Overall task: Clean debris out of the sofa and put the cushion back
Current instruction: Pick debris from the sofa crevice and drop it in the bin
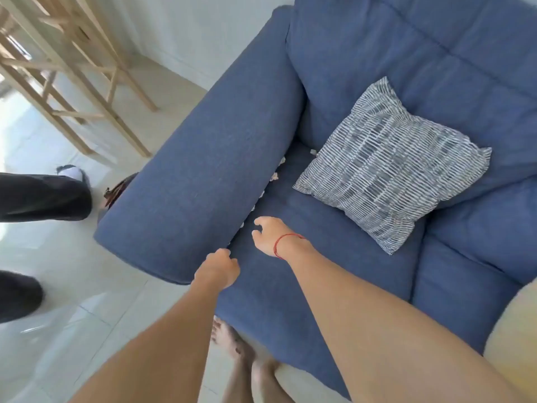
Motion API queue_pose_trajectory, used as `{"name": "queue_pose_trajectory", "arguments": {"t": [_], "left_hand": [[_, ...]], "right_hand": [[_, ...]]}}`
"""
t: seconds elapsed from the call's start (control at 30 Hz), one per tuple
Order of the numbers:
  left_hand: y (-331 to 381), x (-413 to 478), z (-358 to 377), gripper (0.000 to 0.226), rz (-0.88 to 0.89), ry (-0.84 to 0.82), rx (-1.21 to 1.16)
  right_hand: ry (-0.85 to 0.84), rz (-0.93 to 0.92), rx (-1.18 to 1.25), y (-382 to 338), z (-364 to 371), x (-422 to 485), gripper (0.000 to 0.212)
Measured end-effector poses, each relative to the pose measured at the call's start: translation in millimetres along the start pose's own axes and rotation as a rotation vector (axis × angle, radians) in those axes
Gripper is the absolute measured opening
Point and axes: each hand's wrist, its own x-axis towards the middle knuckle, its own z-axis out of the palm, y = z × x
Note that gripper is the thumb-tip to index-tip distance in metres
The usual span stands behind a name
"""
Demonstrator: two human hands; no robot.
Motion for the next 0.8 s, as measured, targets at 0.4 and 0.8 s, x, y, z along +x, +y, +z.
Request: {"name": "queue_pose_trajectory", "arguments": {"t": [0.4, 0.8], "left_hand": [[-61.5, 63.6, 66.0, 0.065, -0.043, 0.031, -0.145], [-71.8, 82.6, 77.5, 0.068, -0.070, 0.141, -0.171]], "right_hand": [[-0.200, -0.144, -0.326, 22.0, 96.5, 80.4, 0.064], [-0.214, -0.247, -0.637, 19.2, 123.6, 117.6, 0.073]]}}
